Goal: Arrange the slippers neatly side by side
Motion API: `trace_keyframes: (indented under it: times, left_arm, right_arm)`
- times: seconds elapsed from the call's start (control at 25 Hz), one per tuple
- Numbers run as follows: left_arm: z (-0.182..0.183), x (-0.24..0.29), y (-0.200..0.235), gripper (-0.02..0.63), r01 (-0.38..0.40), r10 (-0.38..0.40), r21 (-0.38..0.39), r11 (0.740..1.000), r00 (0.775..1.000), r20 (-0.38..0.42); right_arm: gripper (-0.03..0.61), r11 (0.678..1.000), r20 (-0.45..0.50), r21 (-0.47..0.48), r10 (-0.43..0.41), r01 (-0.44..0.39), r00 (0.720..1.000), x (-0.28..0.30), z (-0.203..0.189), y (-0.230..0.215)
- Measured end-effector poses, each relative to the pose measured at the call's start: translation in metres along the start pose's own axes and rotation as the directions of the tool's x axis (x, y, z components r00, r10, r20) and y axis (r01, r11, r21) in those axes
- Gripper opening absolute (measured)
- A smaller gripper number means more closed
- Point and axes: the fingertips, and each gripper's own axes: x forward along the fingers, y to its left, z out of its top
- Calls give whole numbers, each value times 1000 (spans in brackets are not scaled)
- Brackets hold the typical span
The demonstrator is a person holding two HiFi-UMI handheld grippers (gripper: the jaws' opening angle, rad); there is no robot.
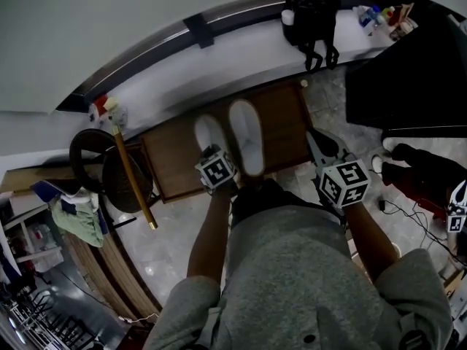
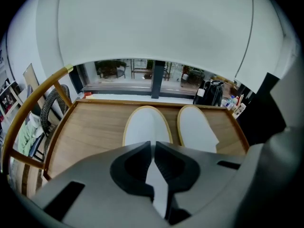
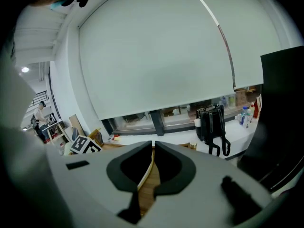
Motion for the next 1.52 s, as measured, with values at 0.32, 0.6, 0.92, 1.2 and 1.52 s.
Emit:
trace_keyframes:
  times: [0.32, 0.6, 0.92, 1.2, 1.52]
  left_arm:
    - [-5, 1, -7, 29, 13, -13, -23, 1000, 1000, 2]
    - [2, 7, -16, 29, 53, -51, -39, 998, 998, 38]
    - [6, 0, -42, 217, 210, -209, -7, 978, 976, 52]
    - [10, -35, -39, 265, 253, -254, 25, 967, 958, 133]
    - [39, -112, -17, 270, 192, -232, 146, 971, 908, 350]
  right_arm:
    - [35, 1000, -8, -2, 29, -29, 1000, 7, -2, -6]
    - [35, 999, -15, -8, 47, -47, 999, 12, -4, -5]
    - [35, 999, -9, -8, 51, -51, 999, 15, 0, -12]
    - [35, 998, 9, -20, 67, -67, 998, 10, 3, -14]
    - [35, 993, 45, -72, 102, -98, 994, 5, 8, 7]
